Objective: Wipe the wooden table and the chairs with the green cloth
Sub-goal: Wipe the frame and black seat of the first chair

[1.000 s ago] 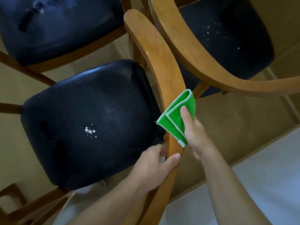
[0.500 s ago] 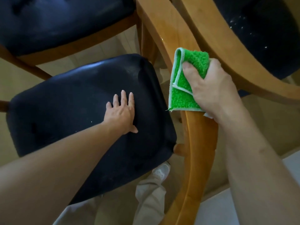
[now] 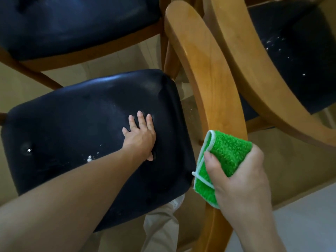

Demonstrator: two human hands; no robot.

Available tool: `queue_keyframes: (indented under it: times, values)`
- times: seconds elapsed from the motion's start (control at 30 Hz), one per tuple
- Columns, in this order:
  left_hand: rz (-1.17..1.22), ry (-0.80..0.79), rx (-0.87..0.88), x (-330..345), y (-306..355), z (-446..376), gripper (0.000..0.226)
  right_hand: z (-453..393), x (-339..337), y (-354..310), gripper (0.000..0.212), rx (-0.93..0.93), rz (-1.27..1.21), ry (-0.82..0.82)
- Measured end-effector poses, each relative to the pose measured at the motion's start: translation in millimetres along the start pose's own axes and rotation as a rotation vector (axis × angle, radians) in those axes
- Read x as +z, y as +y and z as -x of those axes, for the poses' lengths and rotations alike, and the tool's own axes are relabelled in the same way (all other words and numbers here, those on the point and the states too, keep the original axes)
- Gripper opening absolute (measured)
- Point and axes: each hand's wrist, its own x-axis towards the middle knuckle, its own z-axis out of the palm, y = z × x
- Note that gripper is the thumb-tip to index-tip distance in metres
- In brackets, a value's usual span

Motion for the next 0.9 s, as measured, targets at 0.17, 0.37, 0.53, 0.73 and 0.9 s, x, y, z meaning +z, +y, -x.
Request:
queue_keyframes:
  times: [0.17, 0.37, 0.53, 0.73, 0.9]
  values:
    - [0.035, -0.021, 0.004, 1, -4, -1, 0.133, -50, -6, -34, 0.073, -0.184, 0.109, -0.022]
    - [0.043, -0.048, -0.016, -2, -2, 0, 0.134, -93, 5, -66, 0.085, -0.330, 0.322, 0.048]
    - [0.025, -0.048, -0.032, -2, 2, -3, 0.136, -65, 4, -46, 0.099, -0.329, 0.335, 0.069]
    - [0.033, -0.045, -0.040, -3, 4, -3, 0.137, -20, 1, -19, 0.102, -0.114, 0.204, 0.026]
    - [0.028, -0.036, -0.040, -1, 3, -5, 0.138, -12, 2, -20, 0.077, 0.035, 0.215, 0.016]
